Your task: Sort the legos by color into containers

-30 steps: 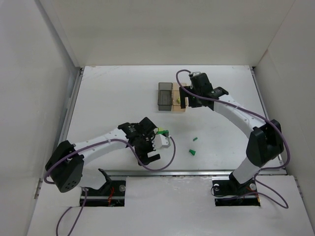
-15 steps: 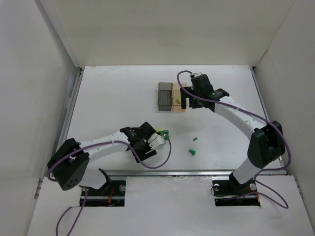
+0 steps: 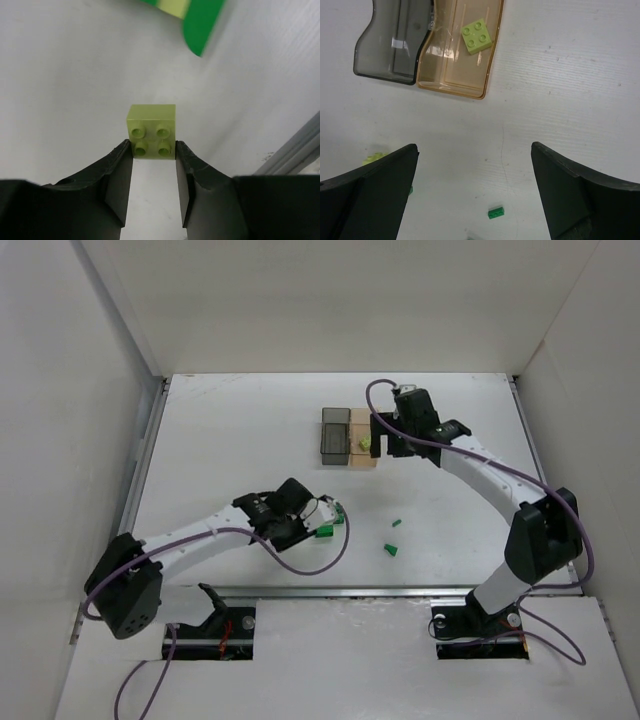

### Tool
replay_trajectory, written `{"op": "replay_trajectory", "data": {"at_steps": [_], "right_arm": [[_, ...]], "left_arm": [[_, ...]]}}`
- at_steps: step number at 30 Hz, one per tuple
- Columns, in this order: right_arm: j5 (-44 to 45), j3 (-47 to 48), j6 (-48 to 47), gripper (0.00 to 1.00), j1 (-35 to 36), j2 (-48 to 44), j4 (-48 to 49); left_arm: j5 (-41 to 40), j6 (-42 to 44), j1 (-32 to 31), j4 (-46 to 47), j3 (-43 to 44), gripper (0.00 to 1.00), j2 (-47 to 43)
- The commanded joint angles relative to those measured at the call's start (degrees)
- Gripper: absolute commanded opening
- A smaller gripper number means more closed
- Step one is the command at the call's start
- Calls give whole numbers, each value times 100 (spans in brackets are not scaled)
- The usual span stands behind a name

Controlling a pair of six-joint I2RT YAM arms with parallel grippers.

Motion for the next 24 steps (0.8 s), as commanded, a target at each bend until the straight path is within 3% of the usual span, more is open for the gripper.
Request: {"op": "replay_trajectory", "data": {"at_steps": [1, 4, 7, 10, 11, 12, 16, 21, 24], "right_arm": [[-410, 114, 153, 100, -307, -100, 626], [-516, 183, 214, 100, -448, -100, 732], [-568, 237, 276, 100, -598, -100, 855], [-725, 237, 494, 100, -834, -100, 978], [-805, 237, 495, 100, -913, -100, 978], [-884, 237, 609, 100, -993, -100, 1031], [-885, 237, 767, 100, -1187, -100, 1084], [-613, 351, 768, 100, -1239, 41, 786], [-551, 351, 716, 100, -1239, 94, 663]], "left_arm": [[-230, 456, 257, 285, 618, 0, -692], [85, 668, 433, 926, 1382, 0, -572], [718, 441, 591, 1488, 2524, 0, 279], [1298, -357, 661, 1605, 4252, 0, 1902], [1448, -586, 731, 1605, 4258, 0, 1908], [1762, -789, 732, 1605, 4867, 0, 2535], [2090, -1397, 1020, 1920, 5934, 0, 3785], [2038, -1923, 1329, 3079, 6235, 0, 4465], [2116, -2091, 1469, 3309, 6236, 0, 4711]]}}
